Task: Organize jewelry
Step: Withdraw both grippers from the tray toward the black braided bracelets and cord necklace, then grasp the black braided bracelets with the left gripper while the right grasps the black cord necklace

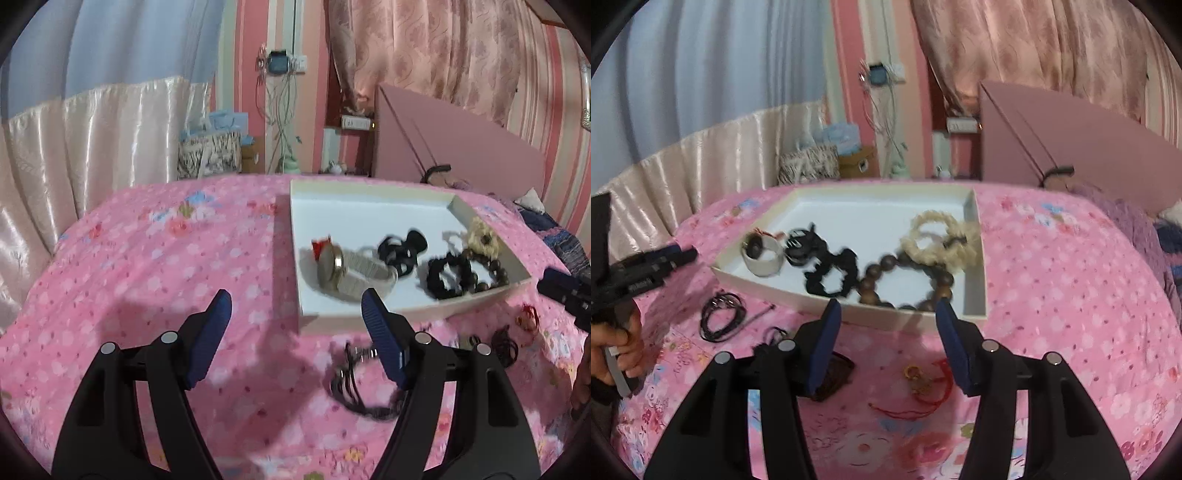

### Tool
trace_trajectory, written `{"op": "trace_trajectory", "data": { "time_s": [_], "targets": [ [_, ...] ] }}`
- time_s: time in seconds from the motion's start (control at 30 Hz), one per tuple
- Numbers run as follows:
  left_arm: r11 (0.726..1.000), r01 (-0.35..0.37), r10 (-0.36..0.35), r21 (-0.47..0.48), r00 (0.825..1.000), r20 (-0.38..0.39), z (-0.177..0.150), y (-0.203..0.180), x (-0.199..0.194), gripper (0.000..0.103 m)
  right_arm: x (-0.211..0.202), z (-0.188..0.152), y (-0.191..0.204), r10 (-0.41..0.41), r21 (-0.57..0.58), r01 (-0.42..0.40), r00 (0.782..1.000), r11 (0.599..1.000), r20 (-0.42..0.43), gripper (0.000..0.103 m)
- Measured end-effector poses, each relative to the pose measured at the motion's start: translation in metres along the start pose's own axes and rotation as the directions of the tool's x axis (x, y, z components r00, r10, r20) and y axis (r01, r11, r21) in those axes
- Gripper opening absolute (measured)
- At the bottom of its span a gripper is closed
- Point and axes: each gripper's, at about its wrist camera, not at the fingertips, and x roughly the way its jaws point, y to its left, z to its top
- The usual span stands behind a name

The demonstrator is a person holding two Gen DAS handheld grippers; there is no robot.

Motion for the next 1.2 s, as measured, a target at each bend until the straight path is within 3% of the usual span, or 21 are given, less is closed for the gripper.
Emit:
{"op": "trace_trajectory", "data": {
  "time_s": [0.17, 0.33, 0.53, 0.97, 1.2],
  "targets": [
    [0.997, -0.021, 0.022, 0.074, 1.000, -0.022, -0.022, -0.019, 0.001, 0.072, 0.018, -0.017, 0.017, 0.032, -0.023, -0.034, 0.995, 0.999, -0.097, 0.054],
    [0.997, 0.023, -0.017, 0.069, 0.996, -0.086, -0.028, -0.027, 0.012, 0.072, 0.026, -0.024, 0.026, 0.042, -0.049, -0.049, 0.990, 0.998, -0.137, 0.054],
    [0.997, 0.037, -0.029, 0.066, 0.992, -0.124, -0.029, -0.027, 0.020, 0.072, 0.028, -0.027, 0.030, 0.051, -0.056, -0.060, 0.986, 0.997, -0.156, 0.054],
    [0.997, 0.042, -0.033, 0.064, 0.991, -0.130, -0.030, -0.028, 0.020, 0.072, 0.028, -0.028, 0.037, 0.052, -0.080, -0.066, 0.985, 0.995, -0.164, 0.054],
    [0.995, 0.043, -0.027, 0.089, 0.985, -0.171, -0.032, -0.033, 0.027, 0.072, 0.034, -0.034, 0.041, 0.067, -0.091, -0.088, 0.975, 0.992, -0.211, 0.056]
  ]
}}
